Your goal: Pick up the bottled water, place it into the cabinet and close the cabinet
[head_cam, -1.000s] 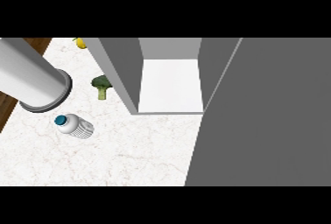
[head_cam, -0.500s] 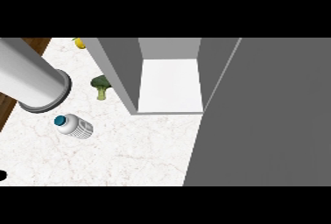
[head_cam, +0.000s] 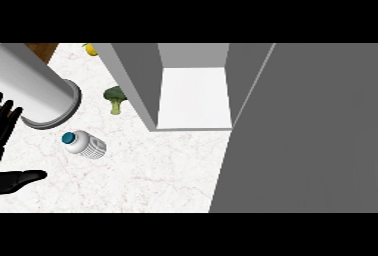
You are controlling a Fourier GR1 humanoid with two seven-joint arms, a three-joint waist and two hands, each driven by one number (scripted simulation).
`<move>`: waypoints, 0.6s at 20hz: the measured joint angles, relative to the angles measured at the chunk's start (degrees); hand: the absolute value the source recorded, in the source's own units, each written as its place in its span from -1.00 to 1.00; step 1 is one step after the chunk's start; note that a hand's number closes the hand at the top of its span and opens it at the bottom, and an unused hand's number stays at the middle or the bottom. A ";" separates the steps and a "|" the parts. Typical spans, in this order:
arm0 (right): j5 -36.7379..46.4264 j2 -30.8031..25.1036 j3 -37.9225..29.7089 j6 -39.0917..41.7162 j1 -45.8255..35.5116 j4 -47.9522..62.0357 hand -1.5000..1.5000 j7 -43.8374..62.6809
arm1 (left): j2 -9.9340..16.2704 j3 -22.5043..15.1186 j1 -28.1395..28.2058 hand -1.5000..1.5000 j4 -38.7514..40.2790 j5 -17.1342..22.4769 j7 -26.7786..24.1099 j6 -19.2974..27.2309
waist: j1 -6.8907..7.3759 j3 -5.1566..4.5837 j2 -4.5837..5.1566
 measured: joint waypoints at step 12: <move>0.26 -1.61 1.02 -3.09 -1.62 -0.06 -1.00 0.60 | -0.37 -3.05 -5.01 -1.00 19.80 -8.43 -13.88 -1.62 | 0.01 0.00 0.04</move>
